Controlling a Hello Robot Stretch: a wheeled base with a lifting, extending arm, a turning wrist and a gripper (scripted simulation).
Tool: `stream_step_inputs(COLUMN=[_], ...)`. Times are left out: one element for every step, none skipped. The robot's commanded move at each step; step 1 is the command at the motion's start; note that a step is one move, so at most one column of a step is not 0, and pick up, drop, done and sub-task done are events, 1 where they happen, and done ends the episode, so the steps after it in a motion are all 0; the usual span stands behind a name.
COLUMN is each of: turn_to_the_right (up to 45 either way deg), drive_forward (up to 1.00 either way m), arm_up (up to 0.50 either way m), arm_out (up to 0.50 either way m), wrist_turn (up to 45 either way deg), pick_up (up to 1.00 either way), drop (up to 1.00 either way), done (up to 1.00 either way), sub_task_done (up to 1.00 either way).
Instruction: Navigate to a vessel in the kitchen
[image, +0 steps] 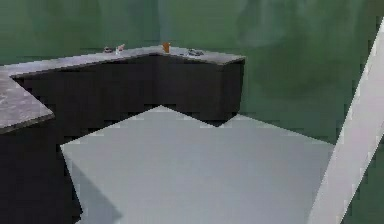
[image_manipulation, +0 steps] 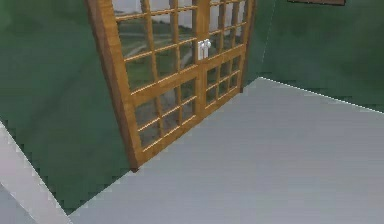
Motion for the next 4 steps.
stream_step_inputs(turn_to_the_right=[-12.0,0.0,18.0,0.0], drive_forward=[0.00,0.75,0.00,0.75], arm_up=[0.00,0.00,0.00,0.00], arm_out=[0.00,0.00,0.00,0.00], wrist_turn=[0.0,0.0,0.0,0.0], pick_up=[0.00,0.00,0.00,0.00], drop=[0.00,0.00,0.00,0.00], done=[0.00,0.00,0.00,0.00], sub_task_done=[0.00,0.00,0.00,0.00])
